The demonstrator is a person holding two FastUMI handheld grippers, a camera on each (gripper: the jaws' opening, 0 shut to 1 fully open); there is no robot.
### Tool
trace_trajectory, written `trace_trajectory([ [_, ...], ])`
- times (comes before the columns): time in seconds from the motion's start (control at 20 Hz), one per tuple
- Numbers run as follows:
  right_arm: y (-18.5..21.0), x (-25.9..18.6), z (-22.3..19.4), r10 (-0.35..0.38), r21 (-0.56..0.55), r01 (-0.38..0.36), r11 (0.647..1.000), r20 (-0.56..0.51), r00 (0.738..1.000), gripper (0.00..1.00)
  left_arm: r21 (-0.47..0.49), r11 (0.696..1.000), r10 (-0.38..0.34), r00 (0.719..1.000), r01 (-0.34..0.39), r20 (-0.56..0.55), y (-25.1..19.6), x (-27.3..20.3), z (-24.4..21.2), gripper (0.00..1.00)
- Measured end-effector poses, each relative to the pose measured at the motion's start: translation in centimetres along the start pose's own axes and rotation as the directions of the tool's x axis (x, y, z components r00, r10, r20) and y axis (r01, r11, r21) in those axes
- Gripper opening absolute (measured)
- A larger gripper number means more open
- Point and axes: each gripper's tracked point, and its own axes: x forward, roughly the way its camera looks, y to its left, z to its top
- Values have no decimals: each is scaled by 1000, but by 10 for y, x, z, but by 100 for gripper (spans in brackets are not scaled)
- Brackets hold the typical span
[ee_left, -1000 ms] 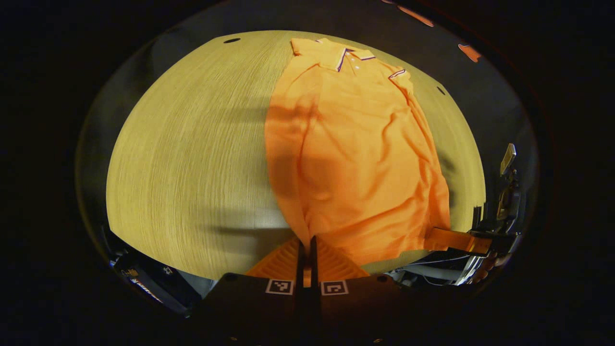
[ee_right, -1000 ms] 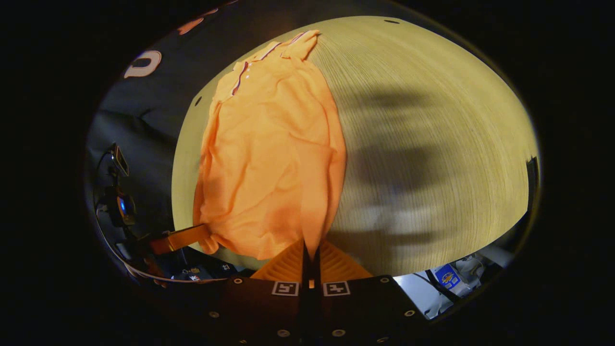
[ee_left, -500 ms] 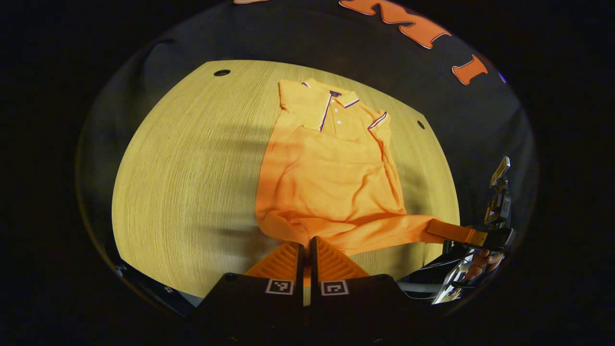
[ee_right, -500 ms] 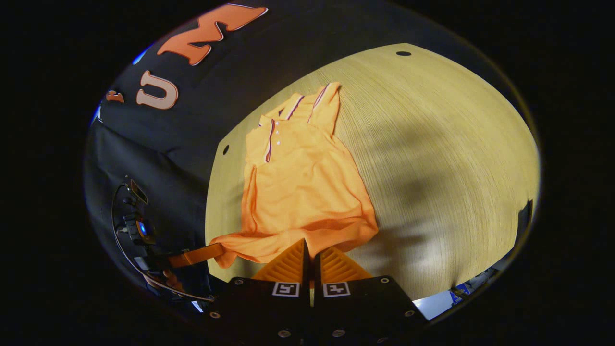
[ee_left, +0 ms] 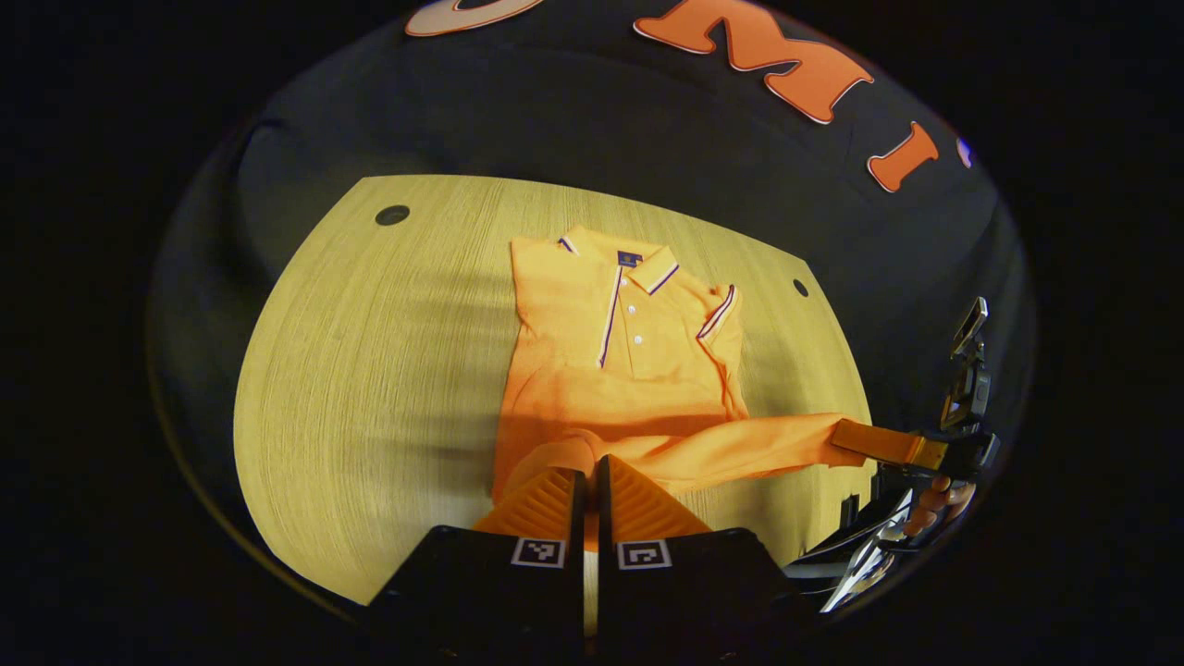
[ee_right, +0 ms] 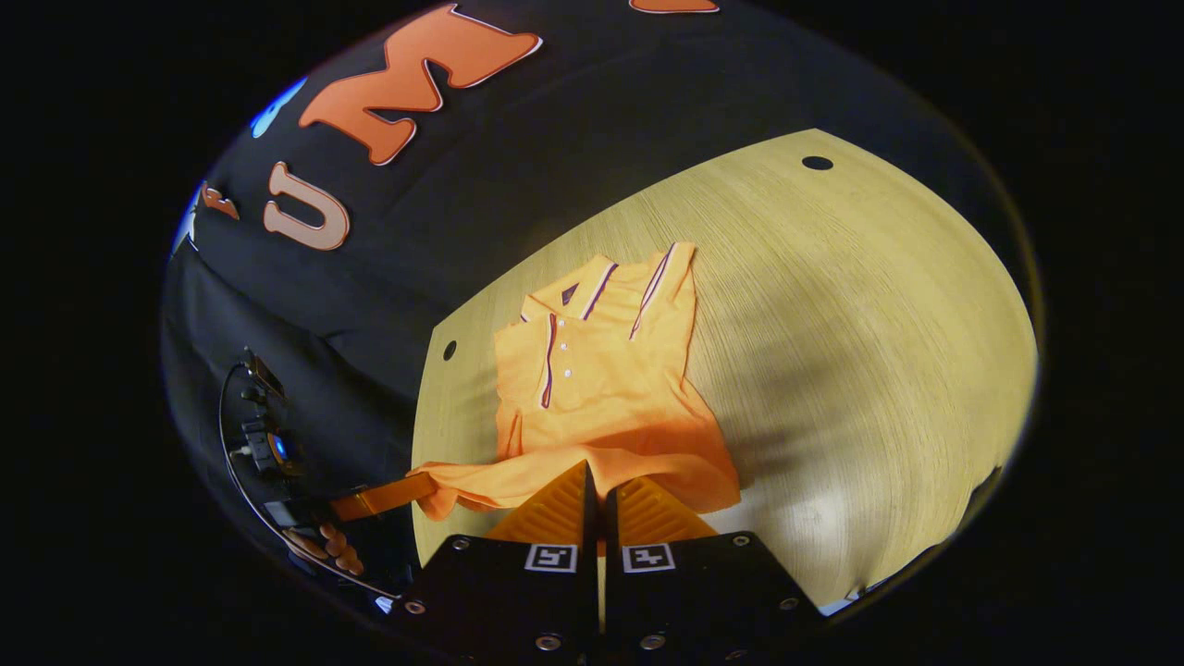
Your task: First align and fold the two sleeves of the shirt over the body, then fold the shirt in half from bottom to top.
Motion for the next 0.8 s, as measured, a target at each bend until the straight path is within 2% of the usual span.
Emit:
trace_trajectory([
  [0.2,5,25,39,-33,-21,33,999,10,999,4,49,999,1,999,-4,46,3,22,58,6],
  [0.3,9,40,52,-43,9,43,999,8,999,4,88,995,30,996,-38,85,17,40,85,6],
  [0.8,7,129,142,-104,77,101,992,40,994,4,210,975,61,995,-76,80,47,132,167,6],
])
